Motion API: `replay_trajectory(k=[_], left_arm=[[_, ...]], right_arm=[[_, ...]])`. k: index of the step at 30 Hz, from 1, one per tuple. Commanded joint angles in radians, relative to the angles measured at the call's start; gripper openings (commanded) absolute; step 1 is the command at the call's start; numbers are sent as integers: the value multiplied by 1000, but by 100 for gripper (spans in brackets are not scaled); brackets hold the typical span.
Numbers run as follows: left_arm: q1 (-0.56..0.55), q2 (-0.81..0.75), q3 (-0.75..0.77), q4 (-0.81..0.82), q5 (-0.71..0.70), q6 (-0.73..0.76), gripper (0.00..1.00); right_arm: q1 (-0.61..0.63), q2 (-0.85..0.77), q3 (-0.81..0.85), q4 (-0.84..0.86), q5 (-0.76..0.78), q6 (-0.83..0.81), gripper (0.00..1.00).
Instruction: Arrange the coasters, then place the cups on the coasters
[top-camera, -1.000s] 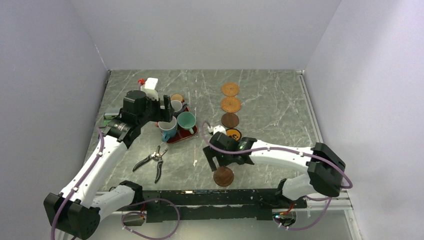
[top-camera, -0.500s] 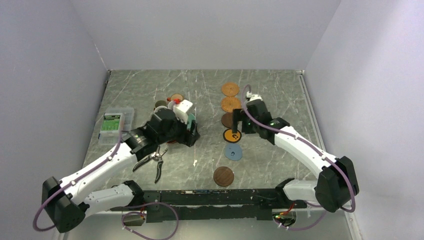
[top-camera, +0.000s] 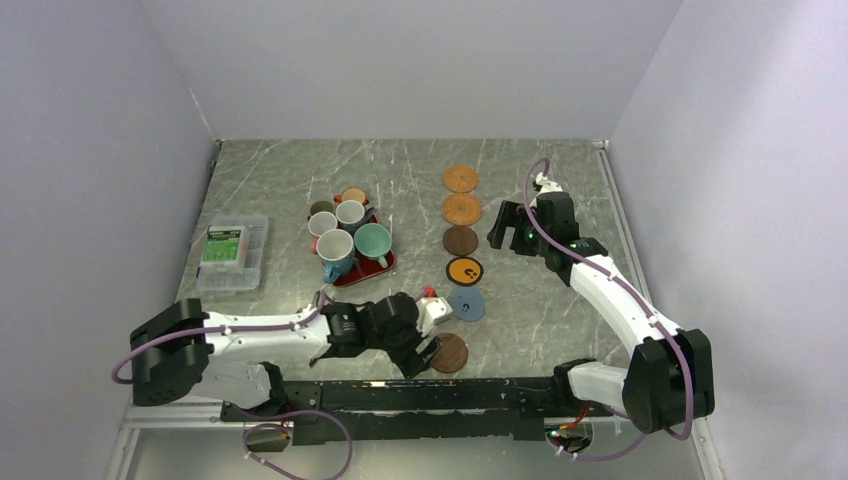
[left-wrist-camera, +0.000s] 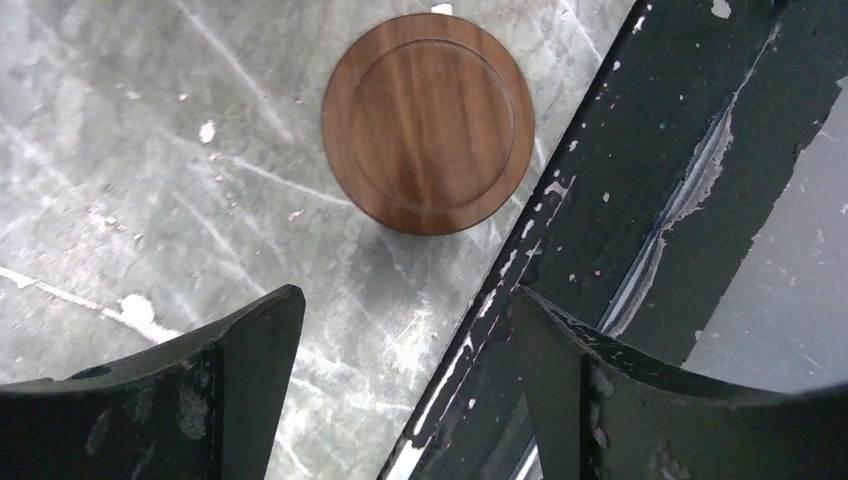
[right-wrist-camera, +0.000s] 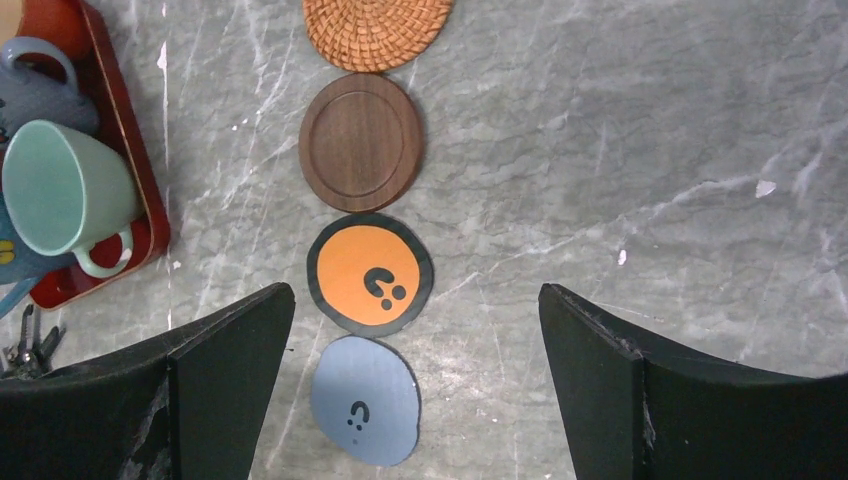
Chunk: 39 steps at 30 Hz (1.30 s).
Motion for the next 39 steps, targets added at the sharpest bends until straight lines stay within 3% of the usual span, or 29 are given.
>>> replay_trajectory(k=[1,18,32,39], left_arm=[[-61,53,-15,145,-47,28,82],[-166,255,-18,245,-201,65,70],[-170,354,65,204,-299,51,60],[-170,374,92,148,-338,21,60]], right_arm=[[-8,-22,-13,71,-54,7,98],[-47,-42,-28,99,-101,5,99],[-55,-42,-38,112,-128,13,99],[-56,-48,-45,113,-129,13,99]])
